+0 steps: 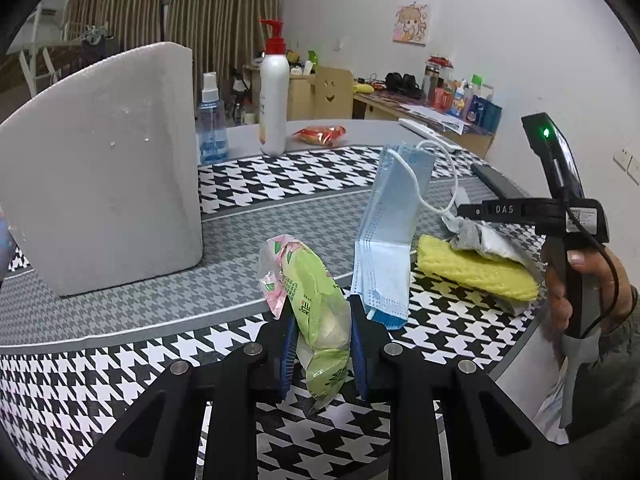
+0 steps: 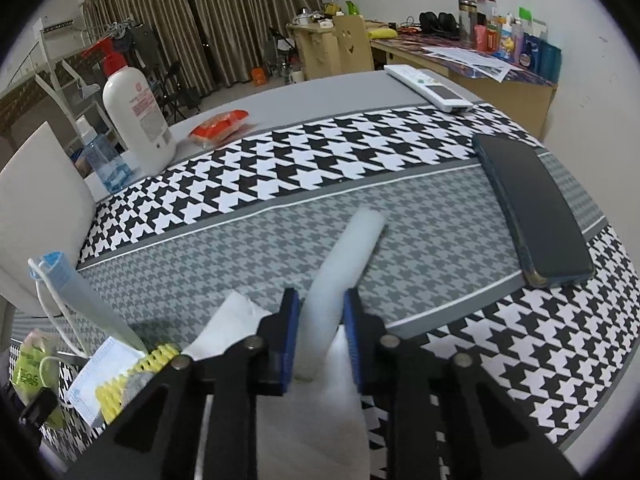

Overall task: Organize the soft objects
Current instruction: 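Lift the snack bag with the left tool while the right tool lifts the tube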

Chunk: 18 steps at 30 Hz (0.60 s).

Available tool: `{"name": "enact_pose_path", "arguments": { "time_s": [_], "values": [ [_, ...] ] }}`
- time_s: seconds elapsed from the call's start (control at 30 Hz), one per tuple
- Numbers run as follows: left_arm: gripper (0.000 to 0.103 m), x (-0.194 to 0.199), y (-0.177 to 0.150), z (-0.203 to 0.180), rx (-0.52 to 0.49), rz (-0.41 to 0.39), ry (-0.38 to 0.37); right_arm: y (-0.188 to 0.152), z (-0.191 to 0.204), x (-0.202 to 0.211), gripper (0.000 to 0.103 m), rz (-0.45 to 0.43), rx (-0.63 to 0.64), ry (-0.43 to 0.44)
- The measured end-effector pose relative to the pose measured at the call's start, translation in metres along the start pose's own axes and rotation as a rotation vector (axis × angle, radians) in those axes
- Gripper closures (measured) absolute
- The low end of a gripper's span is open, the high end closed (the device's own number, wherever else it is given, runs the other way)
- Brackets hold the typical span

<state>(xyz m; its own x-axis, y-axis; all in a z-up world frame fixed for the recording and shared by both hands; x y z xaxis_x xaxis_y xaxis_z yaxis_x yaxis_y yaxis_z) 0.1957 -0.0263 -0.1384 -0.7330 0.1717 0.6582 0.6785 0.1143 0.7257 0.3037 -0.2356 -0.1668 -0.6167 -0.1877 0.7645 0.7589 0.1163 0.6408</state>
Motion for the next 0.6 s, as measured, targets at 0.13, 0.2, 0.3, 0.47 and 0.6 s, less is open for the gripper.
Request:
{"name": "enact_pose_path", "arguments": {
  "time_s": [0.13,0.2,0.3,0.47,0.6],
  "values": [
    [0.078,0.004,0.004,0.003,0.004,-0.016,0.0,0.002,-0.002,0.003,0.089,-0.009,-0.007,0.01],
    [0.078,0.007,0.006,0.003,0.004,-0.026,0.001,0.005,-0.003,0.009,0.089,-0.025,-0.018,0.02],
    [0.078,0.013,0.009,0.004,0.003,-0.046,0.002,0.008,-0.002,0.018,0.09,-0.048,-0.022,0.027],
    [0.078,0.023,0.014,0.006,0.009,-0.075,0.003,0.013,0.0,0.034,0.09,-0.09,-0.028,0.048],
    [0.078,0.028,0.016,0.01,0.016,-0.088,0.01,0.017,0.0,0.044,0.09,-0.116,-0.032,0.058]
  ]
}}
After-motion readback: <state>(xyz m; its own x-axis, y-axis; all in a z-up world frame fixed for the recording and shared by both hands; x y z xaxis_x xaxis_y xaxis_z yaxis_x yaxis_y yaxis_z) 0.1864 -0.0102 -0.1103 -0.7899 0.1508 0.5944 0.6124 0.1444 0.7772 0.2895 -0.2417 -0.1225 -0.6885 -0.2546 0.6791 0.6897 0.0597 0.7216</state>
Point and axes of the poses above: each gripper's, at about its wrist camera, not at the fingertips, and x roughly against the way its jaws point, z to its left, y to its top, the point moved 8 cm from there along -x, roughly the way its jaws point, and after that the axes turned 8 degrees about x, right-handed, at the moved point
